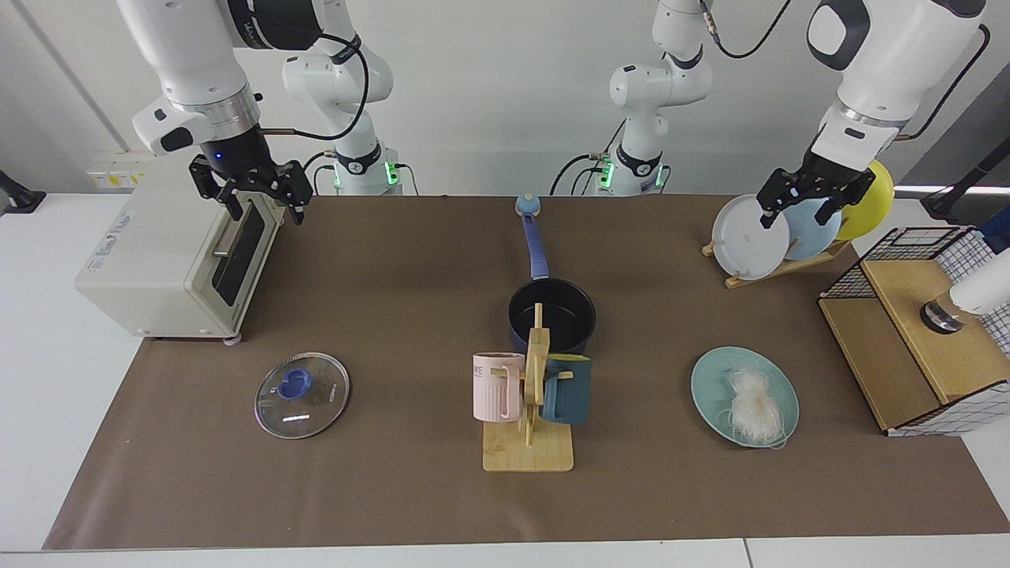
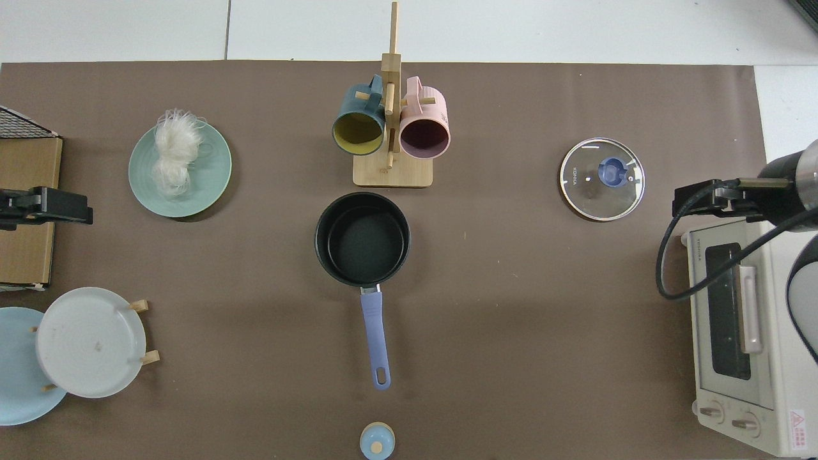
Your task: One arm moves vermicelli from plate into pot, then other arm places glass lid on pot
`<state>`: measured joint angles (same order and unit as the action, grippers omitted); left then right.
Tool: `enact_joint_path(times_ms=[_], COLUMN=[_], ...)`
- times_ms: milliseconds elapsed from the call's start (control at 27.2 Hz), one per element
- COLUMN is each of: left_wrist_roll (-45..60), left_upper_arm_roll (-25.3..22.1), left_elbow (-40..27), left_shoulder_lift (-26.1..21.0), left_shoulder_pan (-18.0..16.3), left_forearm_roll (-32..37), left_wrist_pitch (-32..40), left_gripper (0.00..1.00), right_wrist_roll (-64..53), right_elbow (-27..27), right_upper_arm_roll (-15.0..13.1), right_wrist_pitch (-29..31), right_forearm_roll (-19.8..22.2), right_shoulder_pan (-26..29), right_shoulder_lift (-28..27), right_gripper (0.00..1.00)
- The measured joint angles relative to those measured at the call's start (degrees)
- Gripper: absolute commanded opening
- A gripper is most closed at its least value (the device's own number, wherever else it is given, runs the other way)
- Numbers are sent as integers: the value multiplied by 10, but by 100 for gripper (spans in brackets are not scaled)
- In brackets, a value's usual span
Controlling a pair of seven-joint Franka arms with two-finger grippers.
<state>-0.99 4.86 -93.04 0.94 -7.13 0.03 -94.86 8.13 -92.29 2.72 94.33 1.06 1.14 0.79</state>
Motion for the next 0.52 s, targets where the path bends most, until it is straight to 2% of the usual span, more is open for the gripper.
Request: enact_joint_path(times_ms=[515], left_wrist_roll=[0], left_upper_arm_roll=[3], left_elbow=[-2], left_shoulder_lift=[1], left_shoulder_pan=[0], left_forearm_roll=[0], left_wrist_pitch=[1], left_gripper=[100], right_wrist_roll=[0], right_elbow=[0], right_upper_arm_roll=[0], right_wrist_pitch=[0], right_forearm_roll=[0], right_shoulder_pan=[0], right_shoulder_lift=[0], right_gripper=[100])
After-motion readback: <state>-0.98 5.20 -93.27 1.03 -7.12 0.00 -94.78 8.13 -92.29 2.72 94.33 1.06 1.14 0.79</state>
